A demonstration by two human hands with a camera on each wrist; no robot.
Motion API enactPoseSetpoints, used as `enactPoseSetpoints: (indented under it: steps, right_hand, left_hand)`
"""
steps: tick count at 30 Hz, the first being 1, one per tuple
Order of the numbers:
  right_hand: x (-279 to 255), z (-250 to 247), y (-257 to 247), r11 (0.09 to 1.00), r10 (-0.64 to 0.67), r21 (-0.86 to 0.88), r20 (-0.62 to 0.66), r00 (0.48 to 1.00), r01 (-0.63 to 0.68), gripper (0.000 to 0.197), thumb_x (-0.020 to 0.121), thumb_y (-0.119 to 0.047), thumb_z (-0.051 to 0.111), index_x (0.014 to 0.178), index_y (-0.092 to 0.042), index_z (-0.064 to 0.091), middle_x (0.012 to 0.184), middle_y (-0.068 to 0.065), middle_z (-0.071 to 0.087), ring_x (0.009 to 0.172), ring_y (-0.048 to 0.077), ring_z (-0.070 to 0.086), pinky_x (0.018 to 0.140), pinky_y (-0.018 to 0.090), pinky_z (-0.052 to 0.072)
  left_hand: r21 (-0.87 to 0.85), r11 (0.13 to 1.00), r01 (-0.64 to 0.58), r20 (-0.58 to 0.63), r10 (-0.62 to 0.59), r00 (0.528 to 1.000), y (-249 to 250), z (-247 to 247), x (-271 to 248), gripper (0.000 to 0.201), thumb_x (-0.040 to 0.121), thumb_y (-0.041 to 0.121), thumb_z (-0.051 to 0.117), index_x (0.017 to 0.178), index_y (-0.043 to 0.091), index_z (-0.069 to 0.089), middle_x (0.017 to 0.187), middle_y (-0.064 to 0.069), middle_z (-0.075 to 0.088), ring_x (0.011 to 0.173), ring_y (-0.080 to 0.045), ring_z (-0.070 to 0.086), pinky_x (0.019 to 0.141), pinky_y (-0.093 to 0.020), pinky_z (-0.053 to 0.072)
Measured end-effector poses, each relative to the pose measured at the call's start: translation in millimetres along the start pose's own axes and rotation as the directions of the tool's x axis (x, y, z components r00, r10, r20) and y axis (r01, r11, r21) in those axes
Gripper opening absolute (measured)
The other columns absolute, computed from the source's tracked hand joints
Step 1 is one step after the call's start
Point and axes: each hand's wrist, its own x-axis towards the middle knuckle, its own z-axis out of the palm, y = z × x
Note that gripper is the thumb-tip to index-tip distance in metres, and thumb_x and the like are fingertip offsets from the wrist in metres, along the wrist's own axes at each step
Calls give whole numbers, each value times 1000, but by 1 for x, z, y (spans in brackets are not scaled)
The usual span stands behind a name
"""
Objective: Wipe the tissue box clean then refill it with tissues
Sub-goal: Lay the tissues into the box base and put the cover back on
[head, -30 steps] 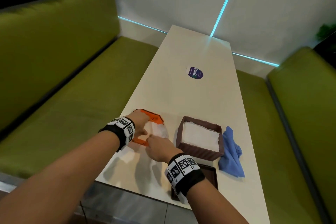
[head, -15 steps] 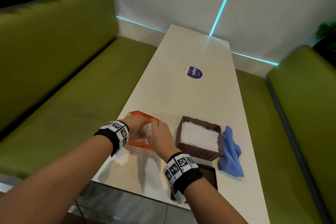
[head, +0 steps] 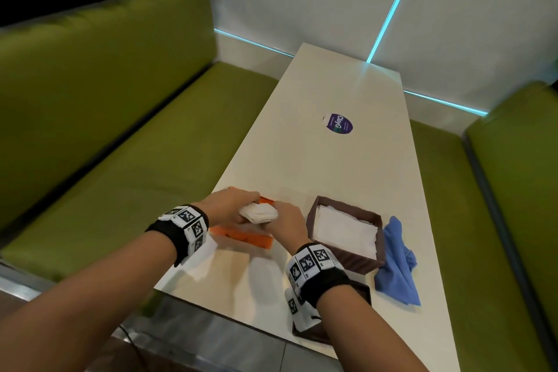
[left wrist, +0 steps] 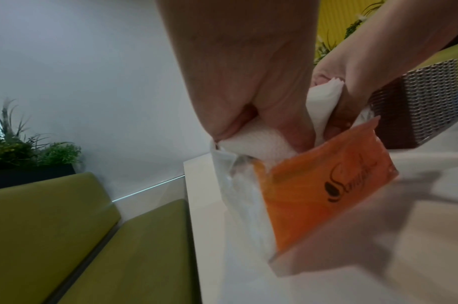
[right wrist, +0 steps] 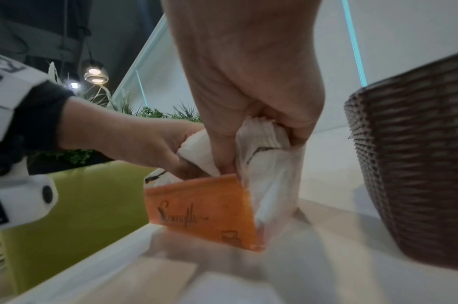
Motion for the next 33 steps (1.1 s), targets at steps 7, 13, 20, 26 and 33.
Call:
enactPoseSetpoints:
  steps: [7,13,20,26,33]
  right_hand:
    - [-7,-4,0,913,117,399,-50,992,-88,26,74,-20,69,98,-10,65,95,6,71,91,26,66,77,38,52]
    - [-13,-16,3,616,173,785,-53,984,-66,34,75,-16,76,106,-25,66,103,-1,72,101,18,67,87,38,56]
    - [-11,-32,5,514,173,858,-91,981,-11,44,75,-24,78,116,-23,63,113,-2,71,108,17,66,95,44,53]
    - [-11,-46,6,430,205,903,-110,972,12,41,76,-19,78,114,-16,63,113,5,72,105,22,68,95,47,54]
    - [-17,-72,11,384,234,922,-143,962,44,37,80,-16,76,114,-14,63,110,6,72,102,24,69,93,49,55]
  left_hand:
    - [-3,983,185,70,-184,980,-11,-10,8,55,68,35,68,119,42,47,96,5,51,97,-16,54,76,-31,50]
    - [-295,945,142,-59,-167,984,-11,-33,6,54,67,22,82,115,27,57,92,7,64,84,-14,59,67,-20,46]
    - [-499,863,85,-158,-187,970,-4,-55,4,53,68,13,85,112,26,58,102,8,65,92,-6,61,69,-11,46]
    - [-640,766,64,-173,-225,959,8,-71,1,60,69,10,85,121,20,56,108,4,65,97,-13,62,73,-18,49]
    - [-869,494,30,-79,-198,977,32,-89,-8,61,75,2,79,129,13,50,117,-9,66,102,-23,68,76,-27,60]
